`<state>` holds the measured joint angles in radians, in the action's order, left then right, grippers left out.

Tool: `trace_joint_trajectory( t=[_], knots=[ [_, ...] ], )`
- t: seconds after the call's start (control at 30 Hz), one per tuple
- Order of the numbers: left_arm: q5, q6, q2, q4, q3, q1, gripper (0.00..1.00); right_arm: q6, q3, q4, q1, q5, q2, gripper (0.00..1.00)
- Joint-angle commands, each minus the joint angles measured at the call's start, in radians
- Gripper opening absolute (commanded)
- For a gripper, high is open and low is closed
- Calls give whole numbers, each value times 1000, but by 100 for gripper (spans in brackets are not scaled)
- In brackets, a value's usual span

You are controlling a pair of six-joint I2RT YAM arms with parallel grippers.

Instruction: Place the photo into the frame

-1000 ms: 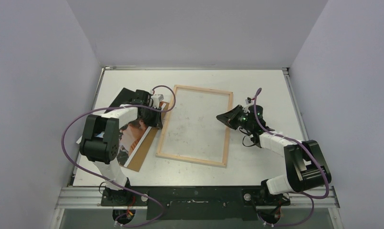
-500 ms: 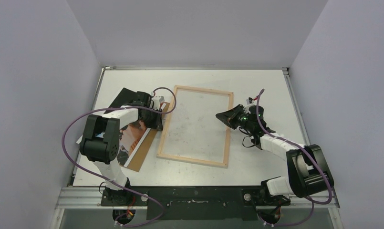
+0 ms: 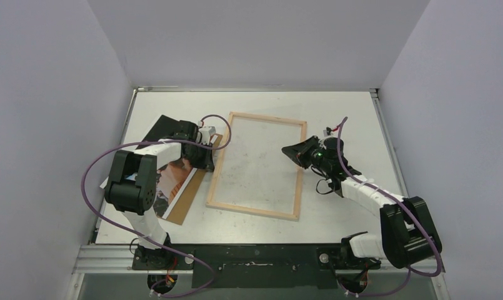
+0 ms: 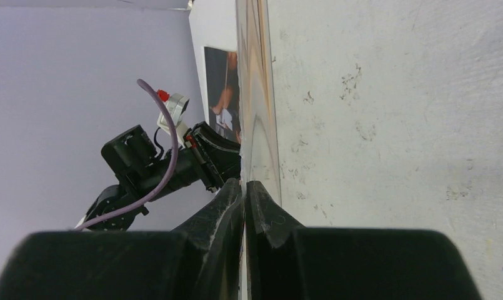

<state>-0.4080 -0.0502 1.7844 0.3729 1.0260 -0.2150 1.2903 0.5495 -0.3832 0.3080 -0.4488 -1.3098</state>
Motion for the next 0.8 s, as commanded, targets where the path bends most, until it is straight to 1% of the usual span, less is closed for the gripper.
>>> trace_joint_trajectory(
  t=[0.0,0.27,0.47,0.77],
  knots=[
    [-61,-19,-20,-28,-13,-14,12,28,78,25,16,41,51,5],
    [-107,-72,-24,-55,-39,-12,10,38,137,101,56,121,79,5],
    [-110,-99,-32,-68,-50,-7,8,32,160,155,75,178,126,5],
    [-100,-126,-55,-93,-77,-1,6,-64,300,249,98,229,118,5]
  ],
)
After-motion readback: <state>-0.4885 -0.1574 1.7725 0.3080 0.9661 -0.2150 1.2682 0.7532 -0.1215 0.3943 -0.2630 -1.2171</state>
